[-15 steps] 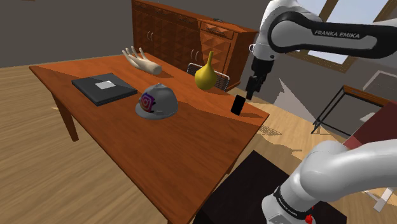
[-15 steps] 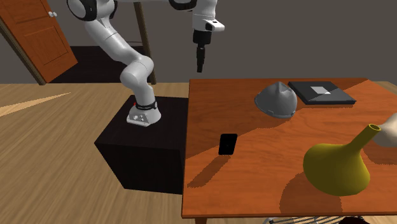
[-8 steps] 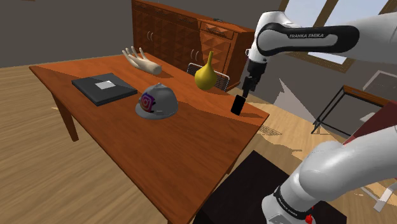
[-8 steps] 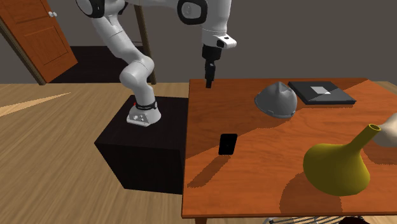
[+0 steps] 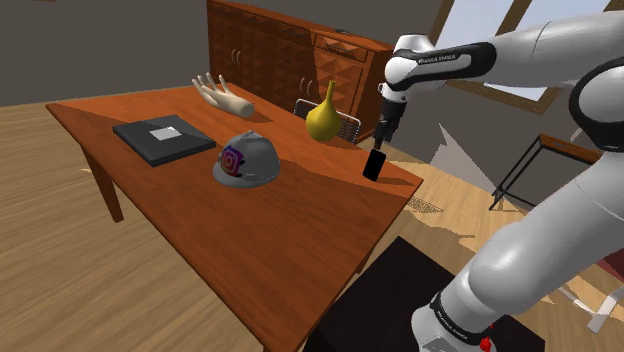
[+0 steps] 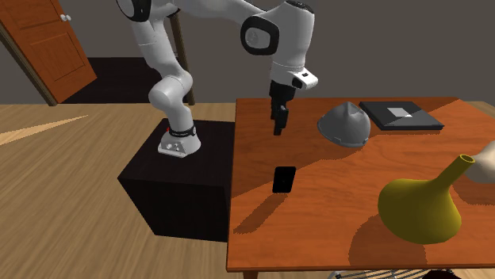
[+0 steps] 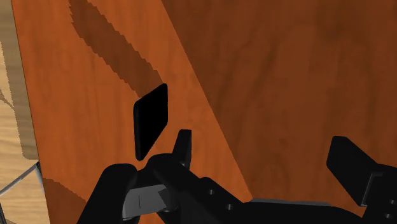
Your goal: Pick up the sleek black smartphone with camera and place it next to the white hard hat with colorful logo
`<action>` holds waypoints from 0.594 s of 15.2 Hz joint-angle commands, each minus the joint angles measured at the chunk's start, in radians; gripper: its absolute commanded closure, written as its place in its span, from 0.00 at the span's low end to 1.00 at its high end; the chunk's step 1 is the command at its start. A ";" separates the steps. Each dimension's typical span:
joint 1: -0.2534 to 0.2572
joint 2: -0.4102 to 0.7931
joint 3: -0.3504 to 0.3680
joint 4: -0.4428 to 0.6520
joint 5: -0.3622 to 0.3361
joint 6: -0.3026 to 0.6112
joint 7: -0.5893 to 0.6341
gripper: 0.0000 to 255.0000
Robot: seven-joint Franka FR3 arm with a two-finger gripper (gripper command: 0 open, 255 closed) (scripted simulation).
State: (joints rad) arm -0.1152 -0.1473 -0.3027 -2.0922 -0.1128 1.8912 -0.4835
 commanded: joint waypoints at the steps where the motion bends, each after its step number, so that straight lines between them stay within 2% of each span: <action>1: -0.011 0.077 -0.025 0.054 0.026 0.021 -0.048 0.00; 9: -0.088 0.399 -0.071 0.326 0.166 0.041 -0.220 0.00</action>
State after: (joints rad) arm -0.1918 0.2058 -0.3725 -1.8086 0.0320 1.9337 -0.6838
